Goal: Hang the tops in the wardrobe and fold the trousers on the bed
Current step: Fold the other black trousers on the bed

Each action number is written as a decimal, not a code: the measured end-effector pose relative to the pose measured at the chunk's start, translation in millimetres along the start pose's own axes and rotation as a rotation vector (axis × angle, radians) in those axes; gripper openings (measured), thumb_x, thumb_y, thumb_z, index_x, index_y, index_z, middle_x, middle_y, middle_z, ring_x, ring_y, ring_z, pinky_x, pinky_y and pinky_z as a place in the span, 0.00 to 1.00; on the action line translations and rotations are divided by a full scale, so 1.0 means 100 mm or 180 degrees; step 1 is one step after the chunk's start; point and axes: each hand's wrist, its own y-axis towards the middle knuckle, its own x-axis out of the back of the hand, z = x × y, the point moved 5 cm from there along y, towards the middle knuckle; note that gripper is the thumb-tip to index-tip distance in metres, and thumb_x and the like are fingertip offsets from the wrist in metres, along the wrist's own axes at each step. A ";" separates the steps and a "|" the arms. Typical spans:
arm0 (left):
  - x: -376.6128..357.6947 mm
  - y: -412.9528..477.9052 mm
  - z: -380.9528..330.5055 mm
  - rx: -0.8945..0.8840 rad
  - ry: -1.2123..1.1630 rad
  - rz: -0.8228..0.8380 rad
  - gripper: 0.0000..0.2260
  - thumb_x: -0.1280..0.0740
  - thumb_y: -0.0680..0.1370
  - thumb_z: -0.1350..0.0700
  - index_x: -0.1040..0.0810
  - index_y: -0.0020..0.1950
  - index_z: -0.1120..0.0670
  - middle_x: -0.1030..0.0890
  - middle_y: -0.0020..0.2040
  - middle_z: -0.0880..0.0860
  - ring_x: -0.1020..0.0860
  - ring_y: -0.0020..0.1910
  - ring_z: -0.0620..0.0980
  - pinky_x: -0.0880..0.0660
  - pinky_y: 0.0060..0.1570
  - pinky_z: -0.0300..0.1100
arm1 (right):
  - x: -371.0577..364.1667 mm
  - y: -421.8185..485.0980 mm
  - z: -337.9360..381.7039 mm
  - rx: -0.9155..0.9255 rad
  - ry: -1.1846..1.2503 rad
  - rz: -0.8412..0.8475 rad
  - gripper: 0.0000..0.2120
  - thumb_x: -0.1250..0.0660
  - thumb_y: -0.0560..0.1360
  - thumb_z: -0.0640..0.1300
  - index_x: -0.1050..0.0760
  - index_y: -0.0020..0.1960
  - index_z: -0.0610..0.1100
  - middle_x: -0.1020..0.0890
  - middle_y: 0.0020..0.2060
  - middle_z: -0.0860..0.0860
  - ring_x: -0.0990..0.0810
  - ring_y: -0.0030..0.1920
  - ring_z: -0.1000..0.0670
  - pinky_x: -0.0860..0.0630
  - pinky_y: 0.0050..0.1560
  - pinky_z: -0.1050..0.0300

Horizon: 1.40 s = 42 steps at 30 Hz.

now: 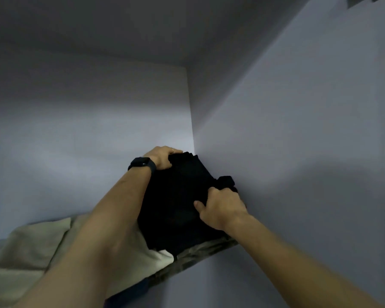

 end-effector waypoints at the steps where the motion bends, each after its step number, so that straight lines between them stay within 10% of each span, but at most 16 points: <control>1: 0.07 -0.04 -0.02 -0.0016 0.0179 -0.0115 0.27 0.33 0.80 0.58 0.33 0.77 0.41 0.30 0.74 0.54 0.30 0.71 0.56 0.30 0.70 0.50 | 0.08 0.02 -0.01 0.0032 -0.0249 0.0012 0.23 0.40 0.80 0.63 0.25 0.60 0.44 0.20 0.54 0.44 0.21 0.49 0.44 0.26 0.45 0.52; 7: 0.18 -0.82 -0.26 0.0054 0.0082 -0.0535 0.19 0.37 0.80 0.43 0.26 0.72 0.42 0.27 0.72 0.53 0.28 0.69 0.56 0.29 0.68 0.53 | 0.61 0.29 0.08 0.0345 -0.0745 -0.1070 0.20 0.44 0.82 0.58 0.21 0.60 0.47 0.21 0.59 0.44 0.24 0.61 0.40 0.29 0.49 0.51; 11: -0.43 -1.31 -0.58 0.0543 0.0218 0.0332 0.30 0.47 0.79 0.31 0.43 0.80 0.37 0.47 0.83 0.52 0.50 0.81 0.61 0.51 0.78 0.60 | 0.19 0.49 0.00 0.0533 -0.0786 0.0375 0.26 0.51 0.84 0.61 0.41 0.80 0.56 0.40 0.80 0.48 0.42 0.78 0.41 0.42 0.77 0.44; 19: -0.85 -1.71 -0.60 0.0620 0.0223 0.0428 0.29 0.53 0.78 0.28 0.53 0.79 0.30 0.58 0.83 0.46 0.64 0.80 0.56 0.66 0.76 0.56 | -0.16 0.26 -0.25 0.0455 -0.1449 0.0891 0.29 0.55 0.83 0.62 0.57 0.82 0.57 0.51 0.82 0.50 0.48 0.80 0.43 0.50 0.78 0.45; 25: -0.50 -1.48 -0.42 0.0662 0.0034 0.0297 0.29 0.44 0.79 0.32 0.42 0.79 0.37 0.46 0.82 0.49 0.51 0.81 0.56 0.50 0.78 0.57 | 0.18 0.47 0.08 0.0489 -0.1366 0.0783 0.21 0.40 0.79 0.53 0.26 0.69 0.46 0.22 0.60 0.48 0.23 0.55 0.45 0.24 0.60 0.49; 29: -0.27 -1.13 -0.20 0.0837 0.0327 -0.0156 0.28 0.49 0.83 0.38 0.46 0.82 0.45 0.51 0.83 0.51 0.56 0.82 0.53 0.57 0.78 0.58 | 0.22 0.90 0.45 0.1185 -0.0447 0.0107 0.25 0.49 0.84 0.52 0.43 0.81 0.55 0.47 0.82 0.50 0.49 0.80 0.46 0.44 0.78 0.42; 32: -0.46 -0.96 -0.03 0.1047 0.0269 0.0155 0.31 0.53 0.82 0.35 0.55 0.83 0.43 0.58 0.83 0.49 0.61 0.81 0.52 0.63 0.77 0.57 | -0.07 1.25 0.47 0.1228 -0.0576 0.0390 0.27 0.55 0.85 0.55 0.57 0.82 0.58 0.61 0.82 0.53 0.63 0.81 0.50 0.58 0.79 0.39; 42: -0.81 -0.84 0.19 0.1071 -0.0052 0.0373 0.34 0.48 0.77 0.29 0.52 0.81 0.37 0.55 0.83 0.45 0.61 0.81 0.49 0.64 0.76 0.54 | -0.62 1.53 0.21 0.0781 -0.0878 0.0769 0.29 0.59 0.83 0.63 0.63 0.81 0.61 0.62 0.81 0.54 0.63 0.81 0.51 0.66 0.78 0.44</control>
